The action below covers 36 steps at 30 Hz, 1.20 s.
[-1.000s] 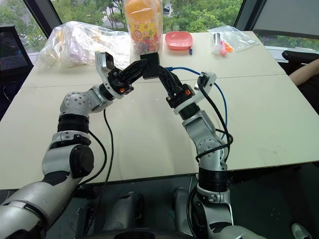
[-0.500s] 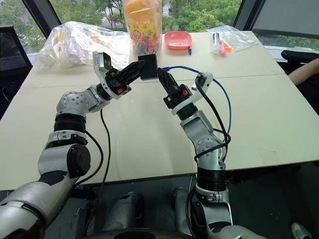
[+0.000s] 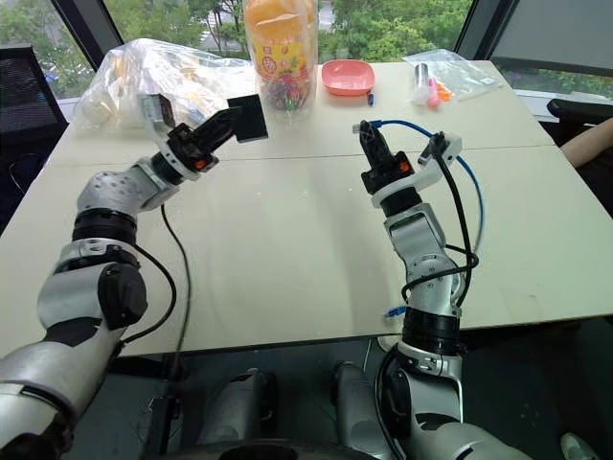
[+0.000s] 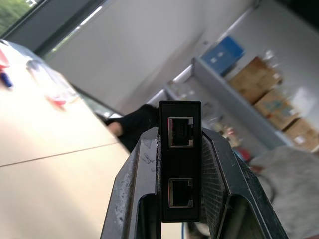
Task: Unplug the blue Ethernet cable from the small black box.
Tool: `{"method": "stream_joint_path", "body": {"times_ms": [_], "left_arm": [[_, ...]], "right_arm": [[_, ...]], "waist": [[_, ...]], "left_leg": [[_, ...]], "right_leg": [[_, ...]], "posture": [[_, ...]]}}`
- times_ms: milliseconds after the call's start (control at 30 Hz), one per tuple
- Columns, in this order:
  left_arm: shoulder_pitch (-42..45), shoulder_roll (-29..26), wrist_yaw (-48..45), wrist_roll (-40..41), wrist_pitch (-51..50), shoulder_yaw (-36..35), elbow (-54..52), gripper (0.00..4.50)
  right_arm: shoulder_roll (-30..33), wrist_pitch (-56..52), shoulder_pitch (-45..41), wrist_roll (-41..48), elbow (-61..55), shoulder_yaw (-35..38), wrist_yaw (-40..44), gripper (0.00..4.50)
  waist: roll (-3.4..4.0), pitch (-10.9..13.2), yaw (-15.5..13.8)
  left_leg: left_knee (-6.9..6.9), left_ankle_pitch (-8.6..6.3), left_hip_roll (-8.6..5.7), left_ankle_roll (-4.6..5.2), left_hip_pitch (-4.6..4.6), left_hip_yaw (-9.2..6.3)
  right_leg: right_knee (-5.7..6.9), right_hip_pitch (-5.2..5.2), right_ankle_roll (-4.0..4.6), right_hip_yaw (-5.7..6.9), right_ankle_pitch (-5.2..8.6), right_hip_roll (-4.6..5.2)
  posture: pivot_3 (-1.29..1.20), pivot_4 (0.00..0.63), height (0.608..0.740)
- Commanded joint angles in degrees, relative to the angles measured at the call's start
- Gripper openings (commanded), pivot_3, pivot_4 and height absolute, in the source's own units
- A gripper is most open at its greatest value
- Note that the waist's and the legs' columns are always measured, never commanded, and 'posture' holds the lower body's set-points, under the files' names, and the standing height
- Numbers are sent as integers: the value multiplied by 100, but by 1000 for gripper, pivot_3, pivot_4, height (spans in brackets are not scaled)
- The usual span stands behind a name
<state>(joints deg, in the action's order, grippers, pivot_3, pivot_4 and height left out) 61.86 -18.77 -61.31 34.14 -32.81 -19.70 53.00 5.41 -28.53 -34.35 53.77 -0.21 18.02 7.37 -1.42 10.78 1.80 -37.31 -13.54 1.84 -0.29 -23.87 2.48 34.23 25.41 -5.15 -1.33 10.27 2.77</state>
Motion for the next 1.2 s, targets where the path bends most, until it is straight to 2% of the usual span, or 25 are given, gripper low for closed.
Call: {"method": "stream_joint_path", "body": {"times_ms": [33, 133, 267, 400, 433, 567, 600, 700, 800, 1000, 1067, 1200], "left_arm": [[-61, 579, 768, -655, 1471, 386, -373, 481], [-232, 937, 1084, -1138, 2311, 749, -539, 481], [-538, 1270, 1463, -1902, 3524, 1358, -771, 481], [-642, 1459, 2014, -2268, 4244, 1520, -649, 481], [-663, 1507, 2134, -2315, 4354, 1527, -603, 481], [-757, 1677, 2459, -2434, 4602, 1567, -403, 481], [-813, 1709, 2515, -2531, 4735, 1642, -328, 481], [-918, 1804, 2714, -2744, 5158, 1764, 28, 481], [-920, 1852, 2814, -2884, 5433, 1808, 492, 481], [-899, 1944, 2746, -2988, 5834, 1831, 1037, 481], [-899, 1944, 2588, -2983, 5825, 1844, 1076, 1533], [-989, 1887, 2360, -2991, 5817, 1885, 929, 3095]], "right_arm": [[651, -60, -836, -820, 1295, -36, -200, 103], [1133, 18, -1310, -1507, 2536, -227, -28, 103], [1604, 725, -1728, -2638, 4075, -690, 280, 103], [1773, 1377, -1870, -3421, 4673, -1098, 725, 1596], [1780, 1460, -1865, -3527, 4710, -1133, 803, 2212], [1831, 1495, -1496, -3944, 4174, -1469, 1278, 4139], [1869, 1475, -1197, -4087, 3670, -1655, 1406, 4485], [1881, 1180, -267, -4125, 2023, -1939, 1705, 4485], [1770, 920, 296, -4036, 1029, -1905, 1678, 4485], [1511, 707, 704, -3943, 249, -1614, 1418, 4485], [1483, 704, 736, -3942, 166, -1562, 1369, 4500], [1490, 734, 746, -3982, 172, -1504, 1352, 4500]], "waist": [[0, 0, -68], [-1, 0, -76], [0, 0, -88], [0, 0, -64], [0, 0, -61], [1, -1, -72], [2, -1, -76], [2, -2, -111], [3, -2, -116], [2, -2, -108], [2, -2, -105], [3, -2, -106]], "left_leg": [[-3, 0, -1, 0, 0, 6], [0, 0, -1, 0, -2, 14], [21, -3, -2, 6, -3, 17], [20, -6, -2, 10, -16, 18], [19, -6, -2, 10, -18, 18], [10, -5, -1, 11, -18, 17], [8, -5, -1, 11, -18, 16], [6, -6, -1, 11, -22, 12], [4, -6, -2, 11, -28, 11], [-26, -6, -1, 11, -31, 13], [-36, -6, 0, 11, -31, 13], [-38, -6, 0, 11, -31, 12]], "right_leg": [[-1, 0, 3, -2, 1, 4], [-9, 2, 20, -7, 9, 0], [-12, 8, 0, -9, -1, -5], [-12, 22, -2, -11, -2, -8], [-11, 24, -3, -12, -3, -8], [-8, 24, -8, -12, -6, -10], [-8, 23, -8, -12, -5, -10], [-8, 22, -11, -10, -4, -10], [-9, 24, -12, -10, -5, -9], [-8, 20, -3, -10, -8, -8], [-7, 16, 0, -9, -8, -9], [-7, 14, 1, -10, -8, -9]], "posture": [[0, 150, 740], [0, 150, 740], [0, 150, 740], [0, 150, 740], [0, 150, 740], [0, 150, 740], [0, 150, 740], [0, 150, 740], [0, 150, 740], [0, 150, 740], [0, 150, 740], [0, 150, 740]]}}
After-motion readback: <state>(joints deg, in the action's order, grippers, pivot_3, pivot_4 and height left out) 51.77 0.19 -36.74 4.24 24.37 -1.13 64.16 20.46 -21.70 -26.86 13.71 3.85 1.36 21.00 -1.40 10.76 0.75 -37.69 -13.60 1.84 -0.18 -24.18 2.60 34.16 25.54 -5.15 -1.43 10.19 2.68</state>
